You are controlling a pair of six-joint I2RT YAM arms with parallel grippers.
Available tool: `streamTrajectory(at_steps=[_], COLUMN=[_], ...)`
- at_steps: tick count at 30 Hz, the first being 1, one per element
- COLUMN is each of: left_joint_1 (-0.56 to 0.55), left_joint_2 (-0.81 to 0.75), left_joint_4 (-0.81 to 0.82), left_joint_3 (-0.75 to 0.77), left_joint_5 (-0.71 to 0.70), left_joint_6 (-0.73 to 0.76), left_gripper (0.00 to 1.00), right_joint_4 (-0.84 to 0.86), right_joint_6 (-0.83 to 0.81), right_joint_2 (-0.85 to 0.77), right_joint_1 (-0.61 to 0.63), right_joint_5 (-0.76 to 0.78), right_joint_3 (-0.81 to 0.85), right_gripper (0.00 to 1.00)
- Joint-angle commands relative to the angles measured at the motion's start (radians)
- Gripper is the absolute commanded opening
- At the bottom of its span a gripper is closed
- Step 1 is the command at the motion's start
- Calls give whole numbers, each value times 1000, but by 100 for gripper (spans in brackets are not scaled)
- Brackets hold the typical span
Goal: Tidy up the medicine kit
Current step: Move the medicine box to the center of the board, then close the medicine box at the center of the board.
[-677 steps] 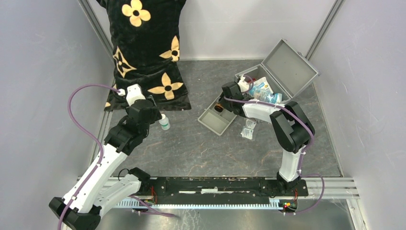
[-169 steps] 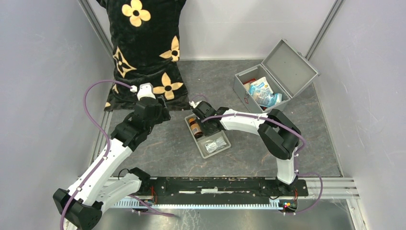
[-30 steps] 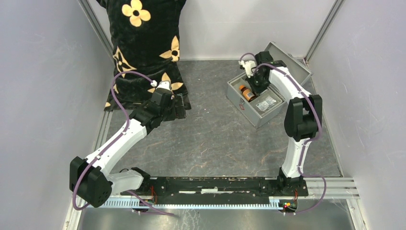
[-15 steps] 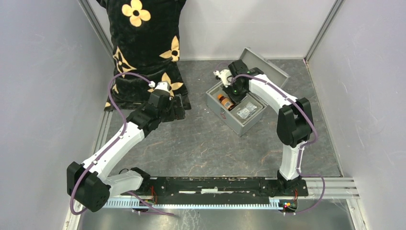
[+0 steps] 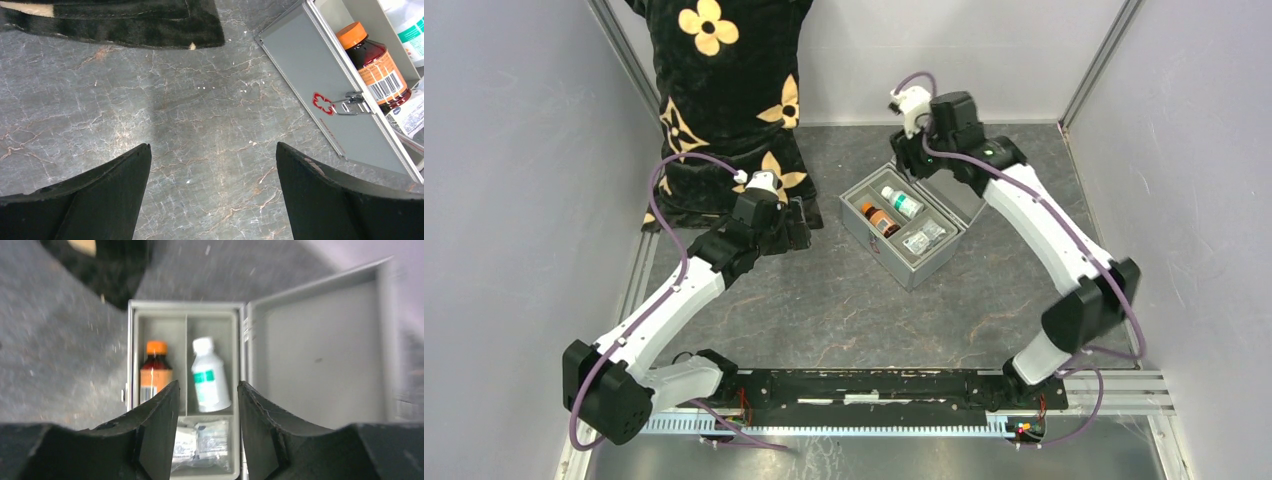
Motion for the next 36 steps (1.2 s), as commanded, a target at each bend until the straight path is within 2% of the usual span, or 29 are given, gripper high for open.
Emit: streamTrajectory(at_steps=[1, 5, 7, 10, 14, 18, 24, 30, 36], left_joint_1=[1, 1, 1, -1, -4, -7, -12, -15, -19], left_joint_2=[-23, -17, -10, 5, 37, 71, 130, 184, 212], left_joint_4=[52, 82, 94, 116, 137, 157, 184, 209, 220], left_joint_3=[0, -12, -18, -28, -41, -45, -35, -18, -14], left_joint_5=[10, 63, 93, 119, 138, 155, 169, 178, 175], left_joint_6=[-31, -31, -32, -32, -27, -23, -18, -23, -28], left_gripper=[100, 100, 100, 100, 100, 100, 100, 100, 100], right_joint_4=[244, 314, 273, 189, 236, 408, 525, 904, 1173], right_joint_6=[74, 224, 233, 255, 347, 457, 502, 720, 870], right_joint_2=[-189, -245, -215, -137, -87, -58, 56, 81, 104], right_joint_1=[-39, -253, -336, -478, -682, -825, -853, -840, -787], right_joint_5=[157, 202, 232, 179, -45, -343, -645, -851, -960], right_joint_3=[-9, -26, 12, 60, -70, -283, -370, -539, -596], right_gripper=[53, 54, 54, 54, 53, 51, 51, 51, 51])
